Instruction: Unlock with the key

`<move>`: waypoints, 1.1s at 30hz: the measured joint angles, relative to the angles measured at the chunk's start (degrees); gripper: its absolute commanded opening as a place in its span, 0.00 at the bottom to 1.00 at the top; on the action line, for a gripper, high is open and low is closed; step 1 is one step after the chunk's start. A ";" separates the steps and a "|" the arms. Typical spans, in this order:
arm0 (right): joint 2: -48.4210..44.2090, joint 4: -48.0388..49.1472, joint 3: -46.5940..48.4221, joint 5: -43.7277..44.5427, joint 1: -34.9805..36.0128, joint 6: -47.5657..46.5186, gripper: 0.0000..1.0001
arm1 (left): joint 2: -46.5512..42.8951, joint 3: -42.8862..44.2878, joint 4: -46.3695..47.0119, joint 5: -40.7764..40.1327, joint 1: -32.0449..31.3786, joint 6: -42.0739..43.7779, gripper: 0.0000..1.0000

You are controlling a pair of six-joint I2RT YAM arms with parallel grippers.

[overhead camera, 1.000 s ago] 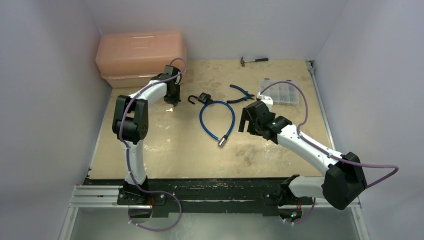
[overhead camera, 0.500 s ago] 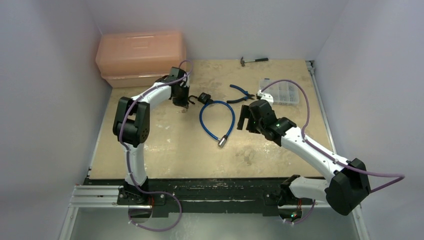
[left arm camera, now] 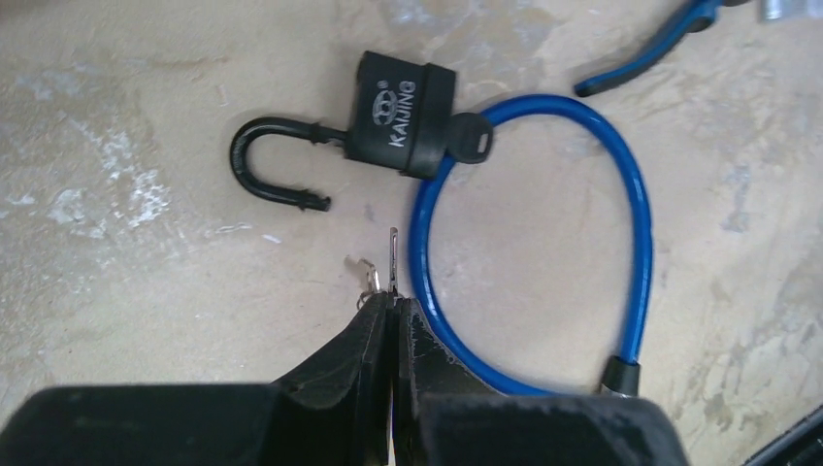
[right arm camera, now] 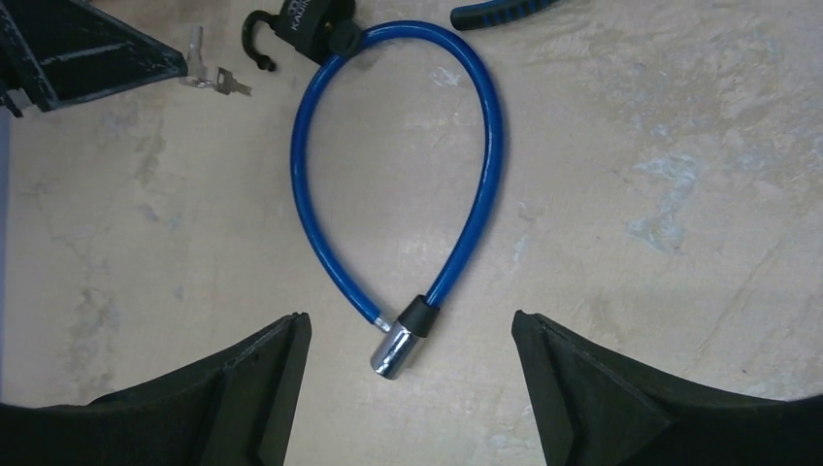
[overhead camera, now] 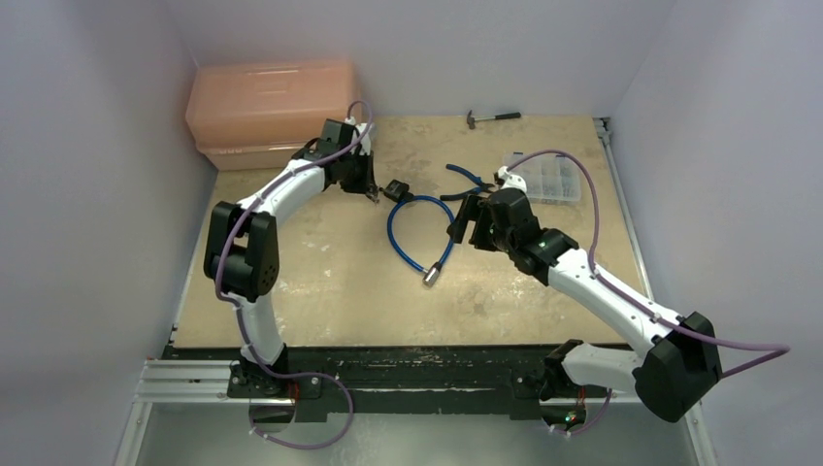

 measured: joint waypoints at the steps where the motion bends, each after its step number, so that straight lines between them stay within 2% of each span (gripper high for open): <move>1: -0.17 0.50 0.00 -0.24 -0.02 0.61 0.85 | -0.50 -0.22 0.26 0.37 -0.17 0.11 0.00; 8: 1.49 -1.38 4.02 0.63 -0.02 9.07 0.80 | -4.66 -2.25 2.84 4.02 -3.34 2.54 0.00; 18: 9.33 -5.51 13.99 0.68 -0.02 21.90 0.73 | -10.64 -5.16 7.04 6.99 -9.40 6.21 0.00; 23: 12.87 -6.05 15.65 -1.55 -0.02 24.57 0.68 | -11.72 -6.25 8.26 7.21 -10.32 7.48 0.00; 33: 14.80 -6.10 18.47 -3.21 -0.02 26.27 0.68 | -11.91 -6.86 8.70 7.30 -13.35 9.03 0.00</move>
